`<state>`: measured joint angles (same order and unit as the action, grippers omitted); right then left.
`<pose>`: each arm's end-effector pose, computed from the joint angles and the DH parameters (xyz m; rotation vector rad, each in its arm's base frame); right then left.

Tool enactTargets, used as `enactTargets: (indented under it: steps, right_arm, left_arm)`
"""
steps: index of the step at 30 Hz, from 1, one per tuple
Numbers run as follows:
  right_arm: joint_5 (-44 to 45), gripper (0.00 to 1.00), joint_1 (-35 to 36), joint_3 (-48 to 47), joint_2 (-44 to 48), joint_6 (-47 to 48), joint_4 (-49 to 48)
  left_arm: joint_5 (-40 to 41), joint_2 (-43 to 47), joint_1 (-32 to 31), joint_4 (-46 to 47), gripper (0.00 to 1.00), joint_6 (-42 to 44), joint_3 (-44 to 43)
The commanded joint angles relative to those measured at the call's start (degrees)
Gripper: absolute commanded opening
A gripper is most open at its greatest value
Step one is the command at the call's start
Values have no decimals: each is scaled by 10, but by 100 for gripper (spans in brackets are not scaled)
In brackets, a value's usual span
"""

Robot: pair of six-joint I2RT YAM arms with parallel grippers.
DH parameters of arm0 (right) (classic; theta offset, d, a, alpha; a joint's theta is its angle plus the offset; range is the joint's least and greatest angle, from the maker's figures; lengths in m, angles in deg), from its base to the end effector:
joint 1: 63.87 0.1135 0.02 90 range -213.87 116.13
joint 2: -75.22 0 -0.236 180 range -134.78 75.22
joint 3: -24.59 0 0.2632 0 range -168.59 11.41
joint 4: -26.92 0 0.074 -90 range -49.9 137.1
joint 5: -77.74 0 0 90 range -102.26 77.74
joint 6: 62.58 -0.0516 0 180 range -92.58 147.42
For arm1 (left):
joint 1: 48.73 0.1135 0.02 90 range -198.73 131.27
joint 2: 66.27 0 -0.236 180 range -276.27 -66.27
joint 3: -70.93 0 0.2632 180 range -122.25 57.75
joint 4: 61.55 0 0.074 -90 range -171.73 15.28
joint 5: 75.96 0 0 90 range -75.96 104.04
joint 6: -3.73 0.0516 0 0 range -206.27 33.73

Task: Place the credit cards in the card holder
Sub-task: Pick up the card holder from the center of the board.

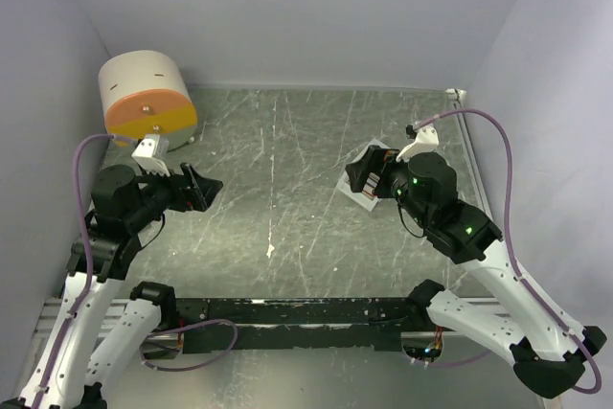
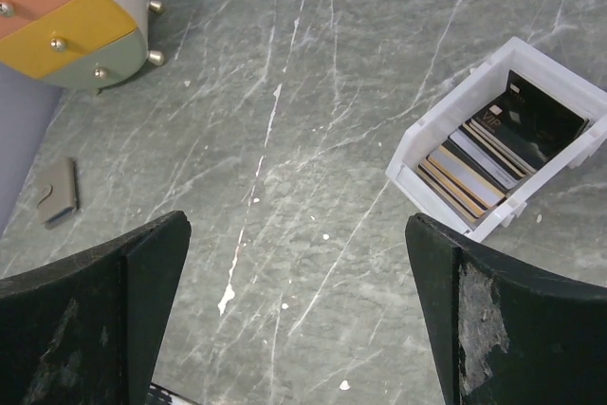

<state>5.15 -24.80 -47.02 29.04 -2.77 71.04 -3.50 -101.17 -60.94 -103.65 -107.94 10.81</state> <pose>0.1736 0.1210 0.3573 0.0612 1.9165 0.5369 0.1750 -0.0538 0.3249 0.0599 1.9086 -0.6899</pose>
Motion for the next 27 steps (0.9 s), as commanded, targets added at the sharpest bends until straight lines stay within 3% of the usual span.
enactTargets:
  steps: [1, 7, 16, 18, 22, 27]
  right_arm:
    - [8, 100, -2, -2, 6, -1, -9]
    - [-5, 100, -2, 7, 13, 3, -24]
    - [-26, 100, -2, 15, 12, 18, -38]
    - [-24, 100, -2, -10, 8, 27, -33]
    - [-18, 100, -2, -31, 2, 43, -30]
    - [-22, 100, -2, -70, -21, 61, -21]
  left_arm:
    - [11, -2, -4, 16, 100, 7, 0]
    - [49, -14, -4, 18, 100, -3, -1]
    - [292, -114, -4, -11, 95, -81, -22]
    - [345, -140, -4, -14, 90, -96, -24]
    - [478, -190, 0, -19, 69, -144, -15]
    - [547, -242, 45, -18, 67, -196, -23]
